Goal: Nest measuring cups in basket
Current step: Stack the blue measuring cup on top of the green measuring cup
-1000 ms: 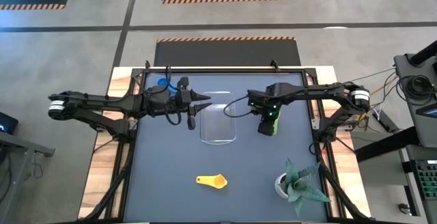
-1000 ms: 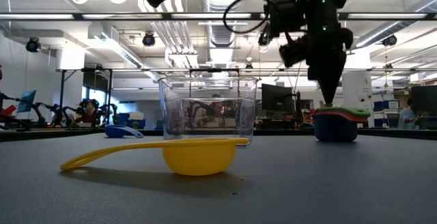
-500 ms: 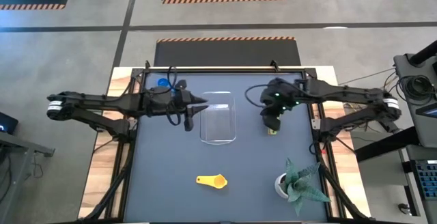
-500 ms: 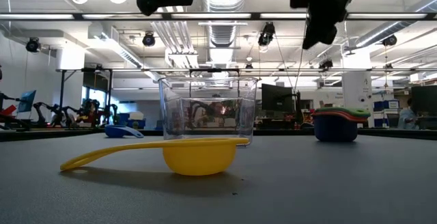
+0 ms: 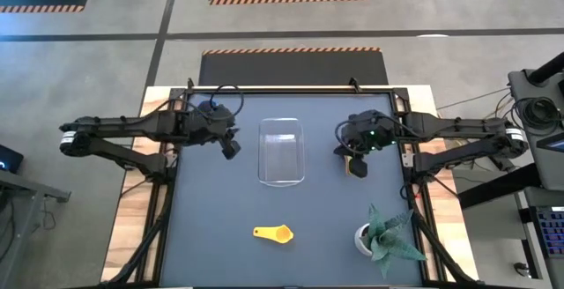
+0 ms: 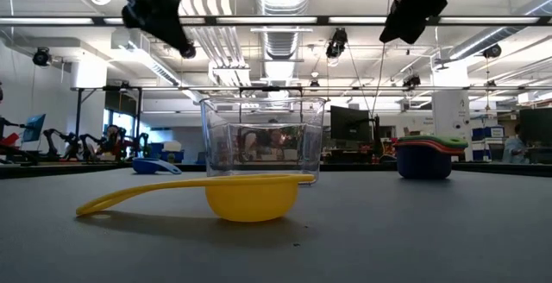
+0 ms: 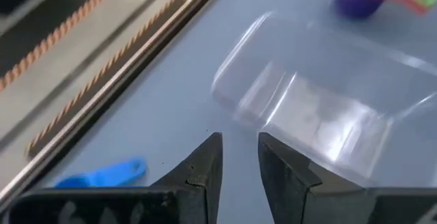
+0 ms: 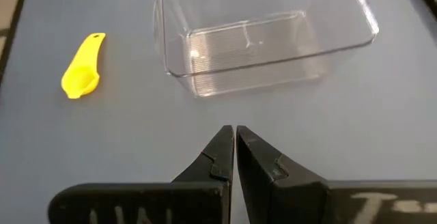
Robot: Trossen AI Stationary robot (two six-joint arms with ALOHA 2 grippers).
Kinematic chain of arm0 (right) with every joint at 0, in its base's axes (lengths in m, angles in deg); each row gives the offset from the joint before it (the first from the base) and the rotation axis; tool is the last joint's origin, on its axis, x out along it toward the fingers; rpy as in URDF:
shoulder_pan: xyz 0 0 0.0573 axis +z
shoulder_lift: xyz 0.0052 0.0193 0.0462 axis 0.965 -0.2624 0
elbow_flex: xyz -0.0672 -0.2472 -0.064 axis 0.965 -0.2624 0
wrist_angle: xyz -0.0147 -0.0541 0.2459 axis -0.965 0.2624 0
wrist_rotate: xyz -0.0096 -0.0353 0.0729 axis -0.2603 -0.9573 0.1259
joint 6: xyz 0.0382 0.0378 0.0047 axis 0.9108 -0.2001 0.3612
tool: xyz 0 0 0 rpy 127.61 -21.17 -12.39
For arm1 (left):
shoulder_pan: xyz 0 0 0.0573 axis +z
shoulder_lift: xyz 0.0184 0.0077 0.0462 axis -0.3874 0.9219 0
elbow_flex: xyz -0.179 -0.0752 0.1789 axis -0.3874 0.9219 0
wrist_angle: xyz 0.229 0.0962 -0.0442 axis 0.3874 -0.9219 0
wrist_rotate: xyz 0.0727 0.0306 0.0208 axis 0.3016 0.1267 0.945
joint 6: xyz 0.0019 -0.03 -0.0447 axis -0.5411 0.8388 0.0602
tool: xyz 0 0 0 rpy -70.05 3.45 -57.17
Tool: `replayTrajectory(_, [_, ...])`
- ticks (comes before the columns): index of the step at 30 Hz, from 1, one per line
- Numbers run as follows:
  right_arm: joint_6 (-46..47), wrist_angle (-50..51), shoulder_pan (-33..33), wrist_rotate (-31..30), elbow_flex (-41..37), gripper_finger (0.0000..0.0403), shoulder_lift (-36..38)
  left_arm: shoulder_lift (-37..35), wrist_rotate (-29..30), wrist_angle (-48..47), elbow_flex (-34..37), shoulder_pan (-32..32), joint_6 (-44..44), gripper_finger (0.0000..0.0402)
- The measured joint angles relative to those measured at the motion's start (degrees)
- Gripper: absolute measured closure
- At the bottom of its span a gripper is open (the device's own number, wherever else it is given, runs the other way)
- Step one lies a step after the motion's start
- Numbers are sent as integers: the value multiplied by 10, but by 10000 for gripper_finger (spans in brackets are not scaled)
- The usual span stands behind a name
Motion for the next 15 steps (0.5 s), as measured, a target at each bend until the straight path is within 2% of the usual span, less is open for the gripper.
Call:
replayTrajectory(5, [-36,-18,2,-5,-2,394,0,7,0,-68,0,9,15,325])
replayTrajectory(12, [-88,-82,2,-5,-18,394,0,36,0,-91,0,22,-2,325])
replayTrajectory(15, [-105,-96,2,-4,-23,394,0,59,-25,-115,0,48,-14,326])
